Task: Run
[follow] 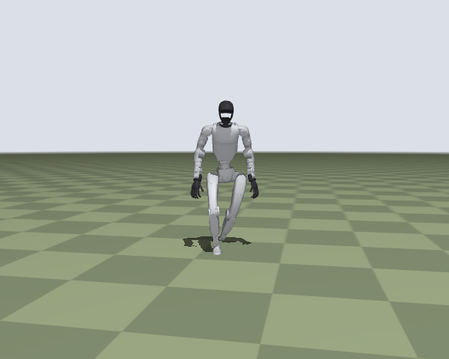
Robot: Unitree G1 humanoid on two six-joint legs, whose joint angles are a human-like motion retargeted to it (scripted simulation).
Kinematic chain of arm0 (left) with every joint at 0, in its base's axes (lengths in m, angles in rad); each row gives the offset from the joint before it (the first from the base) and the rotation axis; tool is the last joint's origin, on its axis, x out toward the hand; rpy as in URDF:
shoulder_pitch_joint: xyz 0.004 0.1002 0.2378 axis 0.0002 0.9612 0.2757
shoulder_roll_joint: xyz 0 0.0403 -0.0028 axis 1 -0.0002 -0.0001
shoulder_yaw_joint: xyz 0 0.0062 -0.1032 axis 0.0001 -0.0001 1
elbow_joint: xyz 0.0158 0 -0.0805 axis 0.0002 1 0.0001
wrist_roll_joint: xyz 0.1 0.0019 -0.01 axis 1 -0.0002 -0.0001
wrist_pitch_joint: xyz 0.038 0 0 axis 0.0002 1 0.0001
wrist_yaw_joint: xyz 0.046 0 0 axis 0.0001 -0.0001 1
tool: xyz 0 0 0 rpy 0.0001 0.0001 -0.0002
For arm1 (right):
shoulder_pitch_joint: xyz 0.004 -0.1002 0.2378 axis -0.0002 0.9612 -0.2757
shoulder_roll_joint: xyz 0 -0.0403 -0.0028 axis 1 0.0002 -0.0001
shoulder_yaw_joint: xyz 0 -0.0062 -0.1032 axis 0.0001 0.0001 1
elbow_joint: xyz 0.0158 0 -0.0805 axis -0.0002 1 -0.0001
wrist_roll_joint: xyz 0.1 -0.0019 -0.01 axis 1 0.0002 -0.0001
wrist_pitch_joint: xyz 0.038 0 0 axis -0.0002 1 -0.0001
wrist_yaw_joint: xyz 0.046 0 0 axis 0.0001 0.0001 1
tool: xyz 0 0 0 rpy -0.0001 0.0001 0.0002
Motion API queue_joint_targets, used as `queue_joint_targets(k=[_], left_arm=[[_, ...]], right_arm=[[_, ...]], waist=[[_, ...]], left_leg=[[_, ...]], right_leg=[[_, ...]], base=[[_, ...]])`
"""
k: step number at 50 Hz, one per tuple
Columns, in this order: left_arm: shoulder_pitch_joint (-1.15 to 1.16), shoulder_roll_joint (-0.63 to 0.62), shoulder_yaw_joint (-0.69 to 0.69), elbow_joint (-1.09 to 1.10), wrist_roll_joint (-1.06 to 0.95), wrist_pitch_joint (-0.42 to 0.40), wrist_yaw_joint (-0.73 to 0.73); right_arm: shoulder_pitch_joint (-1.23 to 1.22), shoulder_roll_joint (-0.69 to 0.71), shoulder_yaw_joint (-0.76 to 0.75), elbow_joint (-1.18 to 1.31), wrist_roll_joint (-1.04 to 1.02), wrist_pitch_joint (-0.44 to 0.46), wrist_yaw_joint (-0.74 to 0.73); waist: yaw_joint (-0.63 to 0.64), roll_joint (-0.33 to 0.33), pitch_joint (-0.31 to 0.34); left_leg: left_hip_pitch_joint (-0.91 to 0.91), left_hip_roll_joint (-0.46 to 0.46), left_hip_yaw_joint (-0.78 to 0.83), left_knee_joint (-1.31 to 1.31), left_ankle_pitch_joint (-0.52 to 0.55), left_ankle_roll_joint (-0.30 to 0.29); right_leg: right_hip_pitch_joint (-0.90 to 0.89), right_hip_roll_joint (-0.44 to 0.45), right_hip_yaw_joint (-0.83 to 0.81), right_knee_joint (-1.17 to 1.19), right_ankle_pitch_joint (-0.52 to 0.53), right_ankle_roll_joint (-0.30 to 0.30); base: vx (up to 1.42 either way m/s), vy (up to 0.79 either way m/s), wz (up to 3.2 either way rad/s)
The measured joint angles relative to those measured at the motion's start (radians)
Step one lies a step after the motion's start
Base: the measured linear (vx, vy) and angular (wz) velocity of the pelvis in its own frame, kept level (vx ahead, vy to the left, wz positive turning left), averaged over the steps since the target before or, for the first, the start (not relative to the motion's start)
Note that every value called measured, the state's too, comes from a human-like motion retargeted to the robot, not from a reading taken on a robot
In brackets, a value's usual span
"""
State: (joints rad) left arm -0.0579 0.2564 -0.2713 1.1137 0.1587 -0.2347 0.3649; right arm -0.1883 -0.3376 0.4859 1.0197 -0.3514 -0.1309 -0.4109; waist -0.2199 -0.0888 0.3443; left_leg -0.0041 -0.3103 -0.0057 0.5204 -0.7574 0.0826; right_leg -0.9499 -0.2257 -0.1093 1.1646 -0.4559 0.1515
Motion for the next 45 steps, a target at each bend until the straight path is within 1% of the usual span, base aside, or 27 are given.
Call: queue_joint_targets(k=[3, 5, 7, 8, 10, 12, 13, 15, 17, 18, 20, 23, 25, 27, 28, 30, 32, 33, 35, 36, 37, 38, 40, 41, 43, 45], left_arm=[[-0.022, -0.009, -0.015, -0.017, 0.012, -0.004, 0.043], [-0.039, -0.02, -0.026, -0.026, 0.012, -0.005, 0.069], [-0.051, -0.02, -0.042, -0.04, 0.008, -0.008, 0.09], [-0.061, -0.022, -0.045, -0.05, -0.001, -0.01, 0.104], [-0.078, -0.025, -0.046, -0.082, -0.021, -0.014, 0.124], [-0.091, -0.018, -0.038, -0.132, -0.043, -0.021, 0.142], [-0.098, -0.011, -0.029, -0.161, -0.056, -0.024, 0.149], [-0.106, 0.005, -0.001, -0.223, -0.081, -0.03, 0.164], [-0.102, 0.021, 0.036, -0.289, -0.099, -0.039, 0.186], [-0.095, 0.029, 0.056, -0.322, -0.104, -0.044, 0.197], [-0.079, 0.045, 0.096, -0.38, -0.108, -0.05, 0.222], [-0.062, 0.062, 0.155, -0.422, -0.096, -0.05, 0.276], [-0.053, 0.07, 0.185, -0.41, -0.083, -0.042, 0.317], [-0.044, 0.068, 0.197, -0.36, -0.081, -0.022, 0.348], [-0.034, 0.062, 0.2, -0.332, -0.082, -0.008, 0.355], [-0.043, 0.049, 0.183, -0.21, -0.082, 0.024, 0.362], [-0.055, 0.025, 0.154, -0.084, -0.069, 0.057, 0.338], [-0.061, 0.014, 0.139, -0.031, -0.058, 0.071, 0.321], [-0.075, 0.0, 0.111, 0.045, -0.031, 0.091, 0.287], [-0.082, -0.006, 0.099, 0.065, -0.016, 0.096, 0.277], [-0.087, -0.012, 0.089, 0.082, -0.002, 0.099, 0.267], [-0.091, -0.017, 0.079, 0.091, 0.009, 0.099, 0.258], [-0.096, -0.028, 0.068, 0.096, 0.021, 0.098, 0.238], [-0.096, -0.03, 0.068, 0.089, 0.019, 0.093, 0.224], [-0.097, -0.03, 0.071, 0.065, 0.015, 0.079, 0.201], [-0.101, -0.019, 0.07, 0.028, 0.008, 0.058, 0.185]], right_arm=[[-0.015, 0.005, 0.008, 0.023, -0.008, 0.003, -0.049], [-0.031, 0.01, 0.022, 0.05, -0.008, 0.002, -0.082], [-0.037, 0.016, 0.037, 0.068, -0.007, 0.002, -0.107], [-0.049, 0.019, 0.049, 0.085, -0.004, -0.001, -0.125], [-0.067, 0.019, 0.065, 0.113, 0.008, -0.005, -0.153], [-0.074, 0.009, 0.064, 0.123, 0.021, -0.007, -0.168], [-0.075, 0.002, 0.058, 0.124, 0.03, -0.007, -0.173], [-0.071, -0.015, 0.04, 0.118, 0.044, -0.008, -0.177], [-0.057, -0.03, 0.012, 0.103, 0.059, -0.006, -0.168], [-0.049, -0.037, -0.005, 0.095, 0.064, -0.006, -0.159], [-0.032, -0.049, -0.035, 0.086, 0.069, -0.002, -0.141], [-0.011, -0.064, -0.081, 0.093, 0.056, 0.012, -0.131], [0.005, -0.069, -0.108, 0.101, 0.042, 0.022, -0.148], [0.028, -0.067, -0.124, 0.106, 0.034, 0.026, -0.167], [0.04, -0.064, -0.128, 0.109, 0.032, 0.028, -0.174], [0.08, -0.048, -0.129, 0.11, 0.019, 0.027, -0.18], [0.112, -0.023, -0.116, 0.109, -0.007, 0.03, -0.156], [0.124, -0.009, -0.106, 0.106, -0.023, 0.032, -0.142], [0.134, 0.013, -0.086, 0.092, -0.054, 0.034, -0.115], [0.134, 0.018, -0.076, 0.083, -0.072, 0.033, -0.11], [0.134, 0.023, -0.065, 0.074, -0.088, 0.032, -0.106], [0.134, 0.025, -0.055, 0.065, -0.102, 0.03, -0.106], [0.135, 0.023, -0.038, 0.052, -0.116, 0.023, -0.105], [0.137, 0.021, -0.03, 0.051, -0.116, 0.02, -0.105], [0.143, 0.018, -0.025, 0.05, -0.105, 0.015, -0.108], [0.149, 0.013, -0.032, 0.055, -0.083, 0.016, -0.112]], waist=[[-0.024, 0.01, 0.008], [-0.04, 0.039, 0.016], [-0.054, 0.072, 0.011], [-0.053, 0.116, 0.013], [-0.033, 0.198, 0.011], [0.001, 0.245, -0.002], [0.019, 0.258, -0.01], [0.06, 0.264, -0.026], [0.104, 0.25, -0.04], [0.126, 0.238, -0.046], [0.163, 0.205, -0.056], [0.199, 0.151, -0.076], [0.21, 0.124, -0.094], [0.207, 0.089, -0.1], [0.205, 0.078, -0.107], [0.186, 0.024, -0.108], [0.158, -0.025, -0.1], [0.143, -0.044, -0.098], [0.111, -0.066, -0.091], [0.094, -0.067, -0.085], [0.076, -0.065, -0.08], [0.057, -0.059, -0.076], [0.014, -0.042, -0.068], [-0.009, -0.031, -0.064], [-0.049, -0.006, -0.054], [-0.075, 0.023, -0.037]], left_leg=[[0.032, 0.005, 0.034, 0.043, -0.022, -0.01], [0.024, 0.044, 0.067, 0.151, -0.037, -0.034], [-0.006, 0.146, 0.147, 0.343, 0.009, -0.068], [-0.051, 0.227, 0.164, 0.473, 0.05, -0.093], [-0.171, 0.367, 0.159, 0.735, 0.196, -0.14], [-0.304, 0.479, 0.145, 0.951, 0.311, -0.132], [-0.371, 0.528, 0.138, 1.034, 0.326, -0.109], [-0.503, 0.6, 0.124, 1.136, 0.289, -0.056], [-0.62, 0.62, 0.12, 1.123, 0.215, -0.026], [-0.672, 0.618, 0.123, 1.082, 0.182, -0.02], [-0.765, 0.588, 0.139, 0.951, 0.15, -0.032], [-0.875, 0.494, 0.146, 0.686, 0.175, -0.088], [-0.919, 0.425, 0.128, 0.553, 0.198, -0.11], [-0.923, 0.369, 0.128, 0.555, 0.224, -0.098], [-0.932, 0.354, 0.129, 0.599, 0.235, -0.087], [-0.885, 0.292, 0.158, 0.666, 0.24, -0.048], [-0.818, 0.231, 0.181, 0.722, 0.205, -0.005], [-0.779, 0.205, 0.187, 0.737, 0.185, 0.014], [-0.686, 0.165, 0.181, 0.735, 0.145, 0.035], [-0.625, 0.15, 0.168, 0.713, 0.13, 0.03], [-0.561, 0.136, 0.154, 0.686, 0.119, 0.021], [-0.489, 0.127, 0.138, 0.649, 0.115, 0.006], [-0.332, 0.13, 0.123, 0.561, 0.14, -0.034], [-0.257, 0.144, 0.126, 0.521, 0.183, -0.062], [-0.126, 0.173, 0.13, 0.454, 0.265, -0.12], [-0.021, 0.206, 0.131, 0.408, 0.325, -0.17]], right_leg=[[0.009, -0.011, 0.0, 0.064, -0.021, -0.034], [0.036, 0.012, -0.008, 0.104, -0.071, -0.076], [0.061, 0.043, -0.016, 0.135, -0.112, -0.113], [0.086, 0.09, -0.048, 0.119, -0.125, -0.139], [0.131, 0.191, -0.104, 0.076, -0.146, -0.186], [0.188, 0.271, -0.129, 0.025, -0.176, -0.214], [0.225, 0.302, -0.134, -0.007, -0.192, -0.22], [0.312, 0.352, -0.127, -0.079, -0.222, -0.22], [0.412, 0.379, -0.1, -0.145, -0.251, -0.209], [0.464, 0.385, -0.083, -0.173, -0.266, -0.202], [0.565, 0.38, -0.048, -0.219, -0.294, -0.183], [0.687, 0.351, -0.006, -0.273, -0.324, -0.152], [0.75, 0.339, 0.021, -0.292, -0.331, -0.137], [0.809, 0.308, 0.036, -0.233, -0.326, -0.118], [0.823, 0.296, 0.036, -0.181, -0.309, -0.108], [0.873, 0.25, 0.059, -0.069, -0.217, -0.057], [0.87, 0.205, 0.08, 0.107, 0.018, 0.018], [0.851, 0.186, 0.09, 0.199, 0.159, 0.055], [0.795, 0.151, 0.097, 0.358, 0.354, 0.083], [0.761, 0.126, 0.092, 0.414, 0.37, 0.063], [0.727, 0.099, 0.084, 0.46, 0.364, 0.038], [0.693, 0.068, 0.073, 0.487, 0.317, 0.003], [0.63, 0.017, 0.041, 0.478, 0.187, -0.059], [0.604, 0.008, 0.021, 0.435, 0.131, -0.078], [0.554, 0.013, -0.017, 0.318, 0.046, -0.098], [0.52, 0.054, -0.051, 0.16, 0.003, -0.087]], base=[[0.61, -0.09, 0.25], [0.64, -0.11, 0.2], [0.64, -0.12, 0.04], [0.61, -0.14, -0.39], [0.58, -0.14, -0.75], [0.61, -0.1, -0.75], [0.65, -0.08, -0.62], [0.69, -0.04, -0.54], [0.75, 0.02, -0.46], [0.79, 0.06, -0.36], [0.83, 0.09, -0.22], [0.87, 0.11, 0.01], [0.9, 0.12, 0.22], [0.94, 0.11, 0.35], [0.96, 0.09, 0.42], [0.98, 0.09, 0.66], [0.97, 0.05, 0.74], [0.99, 0.02, 0.57], [1.02, 0.0, 0.35], [1.05, 0.01, 0.17], [1.06, 0.02, 0.11], [1.07, 0.02, 0.16], [1.08, 0.01, 0.3], [1.09, -0.02, 0.4], [1.08, -0.05, 0.35], [1.06, -0.07, 0.15]])
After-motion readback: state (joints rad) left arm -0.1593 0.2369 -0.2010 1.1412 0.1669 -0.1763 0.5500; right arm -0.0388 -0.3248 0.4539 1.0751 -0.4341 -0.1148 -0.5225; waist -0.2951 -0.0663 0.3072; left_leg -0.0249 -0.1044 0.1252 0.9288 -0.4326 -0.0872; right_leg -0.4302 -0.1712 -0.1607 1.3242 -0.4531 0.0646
